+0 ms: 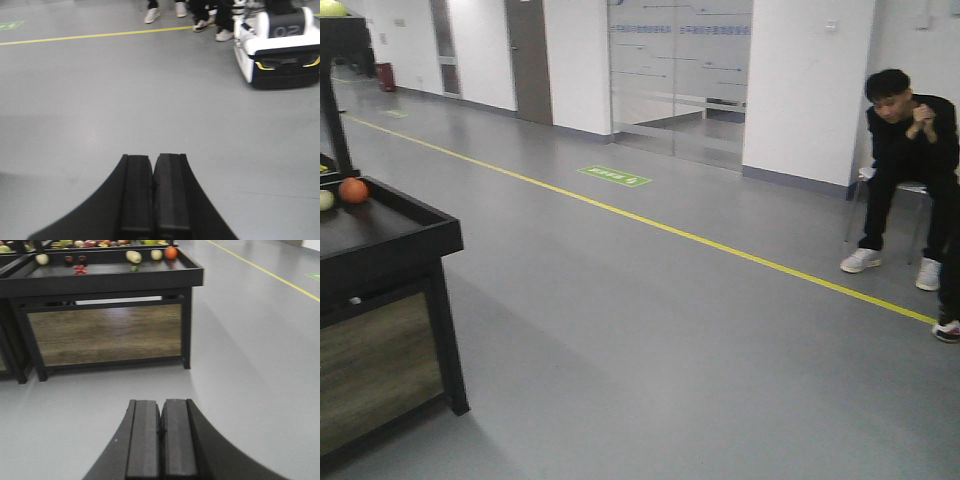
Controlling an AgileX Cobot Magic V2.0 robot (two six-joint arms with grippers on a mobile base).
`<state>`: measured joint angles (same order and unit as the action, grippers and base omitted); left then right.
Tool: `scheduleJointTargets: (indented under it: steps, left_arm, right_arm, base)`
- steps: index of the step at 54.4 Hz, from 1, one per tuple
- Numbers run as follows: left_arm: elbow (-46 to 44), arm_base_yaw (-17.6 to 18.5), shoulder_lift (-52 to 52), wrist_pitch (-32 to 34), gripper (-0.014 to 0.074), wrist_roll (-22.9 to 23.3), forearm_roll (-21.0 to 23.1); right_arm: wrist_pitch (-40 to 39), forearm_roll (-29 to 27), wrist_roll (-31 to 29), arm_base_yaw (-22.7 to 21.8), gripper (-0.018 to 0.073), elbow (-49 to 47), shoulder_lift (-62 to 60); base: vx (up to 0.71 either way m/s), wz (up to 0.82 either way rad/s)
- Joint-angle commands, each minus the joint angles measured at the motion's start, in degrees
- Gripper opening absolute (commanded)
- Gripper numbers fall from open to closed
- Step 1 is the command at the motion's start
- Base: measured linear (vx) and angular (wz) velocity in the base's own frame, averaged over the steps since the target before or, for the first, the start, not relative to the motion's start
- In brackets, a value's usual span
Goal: Pick snacks and fruit into basket
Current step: 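Drive the base away from the basket robot to the fruit stand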
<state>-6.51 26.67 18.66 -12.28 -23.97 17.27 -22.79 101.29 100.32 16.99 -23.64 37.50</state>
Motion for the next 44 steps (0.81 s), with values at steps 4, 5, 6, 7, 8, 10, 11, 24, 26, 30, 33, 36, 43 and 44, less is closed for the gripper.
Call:
scheduleJointTargets:
  steps: [4,5,6,7,8,10,11,24,26,30,33,36,43,44]
  left_arm:
    - [-1.82,0.44,0.57,4.21,-0.0002,0.14,0.84]
    - [-1.82,0.44,0.57,4.21,-0.0002,0.14,0.84]
    - [-1.82,0.44,0.57,4.21,-0.0002,0.14,0.84]
    - [-1.82,0.44,0.57,4.21,-0.0002,0.14,0.84]
    - [-1.82,0.44,0.57,4.21,-0.0002,0.14,0.84]
    - [-1.82,0.44,0.57,4.21,-0.0002,0.14,0.84]
    - [-1.82,0.44,0.57,4.21,-0.0002,0.14,0.84]
    - [-1.82,0.44,0.57,4.21,-0.0002,0.14,0.84]
    - [-1.82,0.44,0.57,4.21,-0.0002,0.14,0.84]
    - [-1.82,0.44,0.57,4.21,-0.0002,0.14,0.84]
    - [-1.82,0.44,0.57,4.21,-0.0002,0.14,0.84]
    - [-1.82,0.44,0.57,4.21,-0.0002,0.14,0.84]
    - [-1.82,0.44,0.57,4.21,-0.0002,0.14,0.84]
    - [-1.82,0.44,0.57,4.21,-0.0002,0.14,0.84]
  right_arm:
    - [0.88,0.81,-0.53,-0.18,-0.0009,-1.61,-0.19]
    - [0.88,0.81,-0.53,-0.18,-0.0009,-1.61,-0.19]
    - [0.88,0.81,-0.53,-0.18,-0.0009,-1.61,-0.19]
    - [0.88,0.81,-0.53,-0.18,-0.0009,-1.61,-0.19]
    - [0.88,0.81,-0.53,-0.18,-0.0009,-1.61,-0.19]
    - [0.88,0.81,-0.53,-0.18,-0.0009,-1.61,-0.19]
    - [0.88,0.81,-0.53,-0.18,-0.0009,-1.61,-0.19]
    - [0.88,0.81,-0.53,-0.18,-0.0009,-1.61,-0.19]
    - [0.88,0.81,-0.53,-0.18,-0.0009,-1.61,-0.19]
    - [0.88,0.81,-0.53,-0.18,-0.0009,-1.61,-0.19]
    - [0.88,0.81,-0.53,-0.18,-0.0009,-1.61,-0.19]
    - [0.88,0.81,-0.53,-0.18,-0.0009,-1.61,-0.19]
    - [0.88,0.81,-0.53,-0.18,-0.0009,-1.61,-0.19]
    - [0.88,0.81,-0.53,-0.18,-0.0009,-1.61,-0.19]
  base:
    - [0.15,0.58]
    - [0.16,0.6]
    - [0.16,0.6]
    - [0.16,0.61]
    - [0.16,0.62]
    - [0.16,0.63]
    - [0.17,0.64]
    - [0.17,0.66]
    - [0.18,0.7]
    - [0.19,0.73]
    - [0.2,0.75]
    - [0.2,0.77]
    - [0.2,0.78]
    - [0.2,0.77]
